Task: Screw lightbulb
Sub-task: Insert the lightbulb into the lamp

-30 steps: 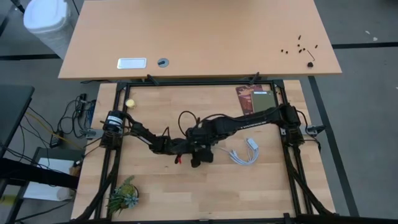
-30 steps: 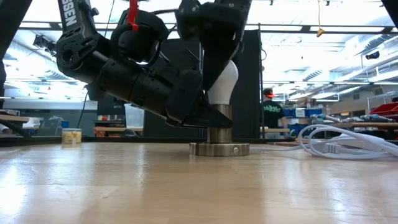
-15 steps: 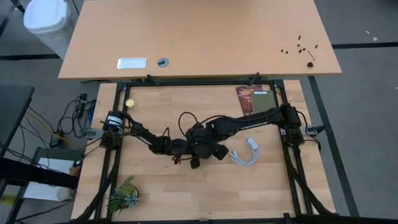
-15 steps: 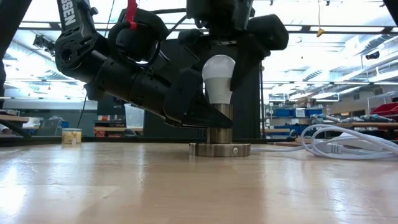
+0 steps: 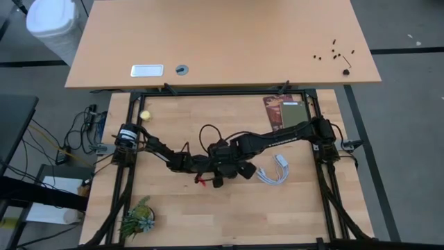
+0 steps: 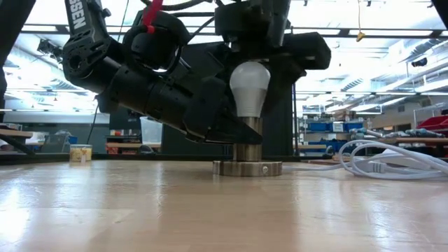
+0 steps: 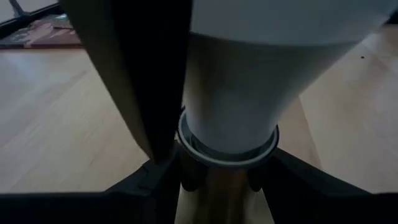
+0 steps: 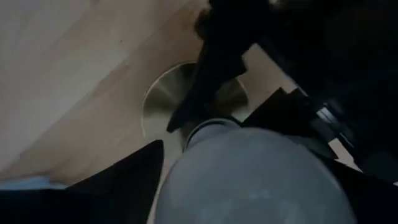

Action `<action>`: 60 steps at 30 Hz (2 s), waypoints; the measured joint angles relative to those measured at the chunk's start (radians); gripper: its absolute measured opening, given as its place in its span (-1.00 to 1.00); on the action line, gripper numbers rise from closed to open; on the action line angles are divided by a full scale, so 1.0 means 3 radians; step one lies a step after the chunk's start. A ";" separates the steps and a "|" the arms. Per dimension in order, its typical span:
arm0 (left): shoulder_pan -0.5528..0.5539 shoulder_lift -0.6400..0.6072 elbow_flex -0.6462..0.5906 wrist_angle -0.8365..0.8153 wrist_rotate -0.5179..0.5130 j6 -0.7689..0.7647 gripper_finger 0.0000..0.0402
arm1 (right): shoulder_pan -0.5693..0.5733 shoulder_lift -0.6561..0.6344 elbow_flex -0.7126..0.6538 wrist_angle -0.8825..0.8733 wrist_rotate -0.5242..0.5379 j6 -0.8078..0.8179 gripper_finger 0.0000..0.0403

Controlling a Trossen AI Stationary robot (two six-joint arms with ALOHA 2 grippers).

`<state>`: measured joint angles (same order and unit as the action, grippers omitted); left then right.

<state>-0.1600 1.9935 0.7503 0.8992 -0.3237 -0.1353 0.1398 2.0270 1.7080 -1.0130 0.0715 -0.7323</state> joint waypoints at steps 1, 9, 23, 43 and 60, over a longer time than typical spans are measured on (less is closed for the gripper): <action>0.0000 0.0000 0.0001 -0.0004 0.0001 -0.0001 -0.04 | 0.0000 0.0000 -0.0009 0.0012 -0.0005 0.0066 0.49; -0.0001 0.0000 0.0005 -0.0002 0.0023 0.0004 -0.04 | 0.0036 0.0000 -0.0016 0.0032 0.0000 0.0843 0.21; -0.0001 0.0000 -0.0002 0.0002 -0.0013 -0.0013 -0.04 | 0.0003 0.0006 -0.0027 0.0266 0.0149 0.4101 0.39; -0.0019 -0.0002 -0.0002 0.0005 -0.0016 -0.0024 -0.04 | -0.0051 -0.0081 -0.0027 0.0079 -0.0226 0.1804 0.63; -0.0013 0.0000 -0.0002 0.0002 -0.0032 -0.0026 -0.04 | -0.0024 0.0042 -0.0011 0.0216 0.0154 0.1338 0.53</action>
<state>-0.1640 1.9934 0.7498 0.8999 -0.3334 -0.1430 0.1326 2.0397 1.7046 -0.9481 0.1178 -0.3310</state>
